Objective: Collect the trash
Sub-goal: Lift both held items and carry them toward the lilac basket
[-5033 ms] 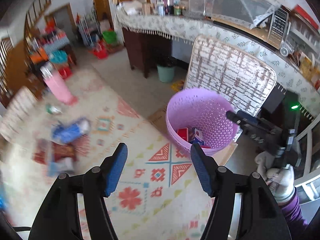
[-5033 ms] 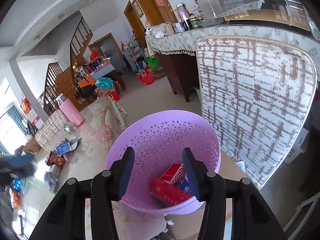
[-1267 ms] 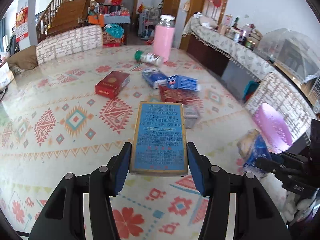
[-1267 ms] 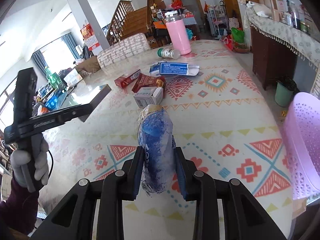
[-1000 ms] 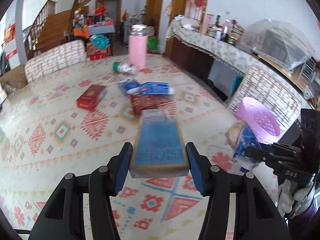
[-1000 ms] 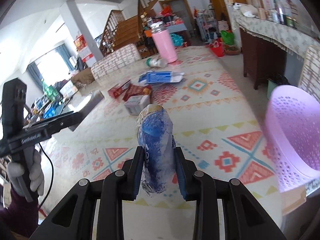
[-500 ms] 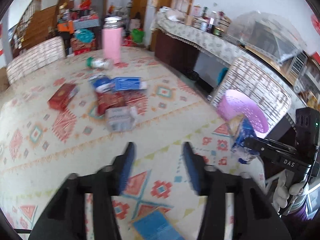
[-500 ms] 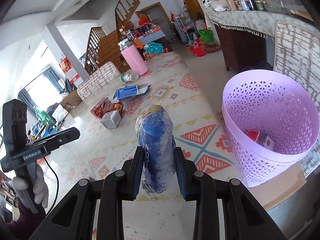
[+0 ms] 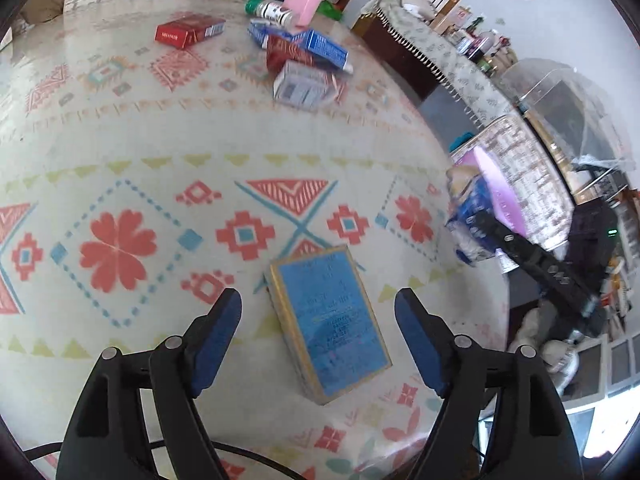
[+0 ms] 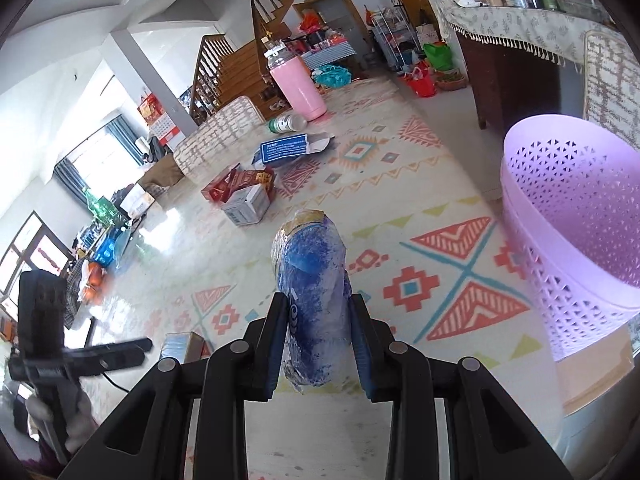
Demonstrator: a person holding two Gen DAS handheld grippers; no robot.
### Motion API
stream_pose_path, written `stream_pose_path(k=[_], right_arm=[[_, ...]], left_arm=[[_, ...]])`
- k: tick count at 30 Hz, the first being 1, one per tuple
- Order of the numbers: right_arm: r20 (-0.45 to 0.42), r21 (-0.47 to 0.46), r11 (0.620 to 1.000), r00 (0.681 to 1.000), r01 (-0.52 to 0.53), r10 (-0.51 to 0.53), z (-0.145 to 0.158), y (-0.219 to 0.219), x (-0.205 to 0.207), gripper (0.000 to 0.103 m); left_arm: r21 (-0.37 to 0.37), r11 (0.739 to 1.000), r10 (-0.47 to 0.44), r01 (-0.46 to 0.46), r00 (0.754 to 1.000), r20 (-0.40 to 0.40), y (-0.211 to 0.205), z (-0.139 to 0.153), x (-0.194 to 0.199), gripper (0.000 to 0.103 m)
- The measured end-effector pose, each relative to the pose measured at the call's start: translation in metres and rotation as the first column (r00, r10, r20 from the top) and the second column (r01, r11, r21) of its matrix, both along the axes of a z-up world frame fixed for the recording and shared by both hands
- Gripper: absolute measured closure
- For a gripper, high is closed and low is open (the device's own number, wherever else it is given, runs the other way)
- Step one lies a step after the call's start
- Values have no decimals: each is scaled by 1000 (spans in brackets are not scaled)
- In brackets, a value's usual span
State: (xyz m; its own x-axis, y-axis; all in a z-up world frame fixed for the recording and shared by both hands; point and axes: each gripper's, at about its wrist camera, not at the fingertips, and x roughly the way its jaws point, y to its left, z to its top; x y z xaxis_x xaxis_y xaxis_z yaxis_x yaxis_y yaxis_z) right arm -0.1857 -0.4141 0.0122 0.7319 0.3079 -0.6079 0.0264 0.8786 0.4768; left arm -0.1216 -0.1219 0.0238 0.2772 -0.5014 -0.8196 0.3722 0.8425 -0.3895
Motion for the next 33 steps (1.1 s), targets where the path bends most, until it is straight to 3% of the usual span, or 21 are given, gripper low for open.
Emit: stream_pose_path(k=[2,7,12,13,15,16,17,20,28,30,33], right_arm=[[11,4,1000,1000,1,-1,2,0,-6,70],[46,-8,1000,999,18,-18,10,-5,-23,70],[33,-22,1000,999,17,-17,7,-6,-26,70],[22,-33,999,1000,15,-14,4,-4,-24,70],[1,-39,999,1000,15,-15,-1,-3,-20,60],[-5,-35,999,1000,20,-20,-4,-3,-18,48],[-6,-32,999,1000,25,-25,-5,-3,-16,40],[-6,-33,999,1000,25,-25,-7,-1,-9,39],[-12,-129,992,1000,1,-2,-5,23,10,39],[-18,-151,989,1000,-6,4,-6,29,13,41],[-31,-168,986,999,-21,16,-8,33,17,68]], left_arm=[[27,1000,2,-2,1000,29,-9,-3,-5,18],[111,994,-23,13,996,89,-36,-10,-12,15],[243,970,-53,12,985,166,-55,-16,-23,15],[255,967,-58,12,983,172,-56,-17,-24,17],[296,955,-54,-9,977,204,-56,-15,-27,43],[297,955,-63,0,978,201,-54,-12,-26,49],[275,961,-66,14,981,182,-51,-10,-25,49],[226,974,-48,15,989,143,-40,-9,-21,49],[149,989,-29,4,986,167,-30,7,-19,49],[142,990,-32,6,983,183,-29,13,-18,49],[136,991,-41,13,978,206,-30,21,-14,49]])
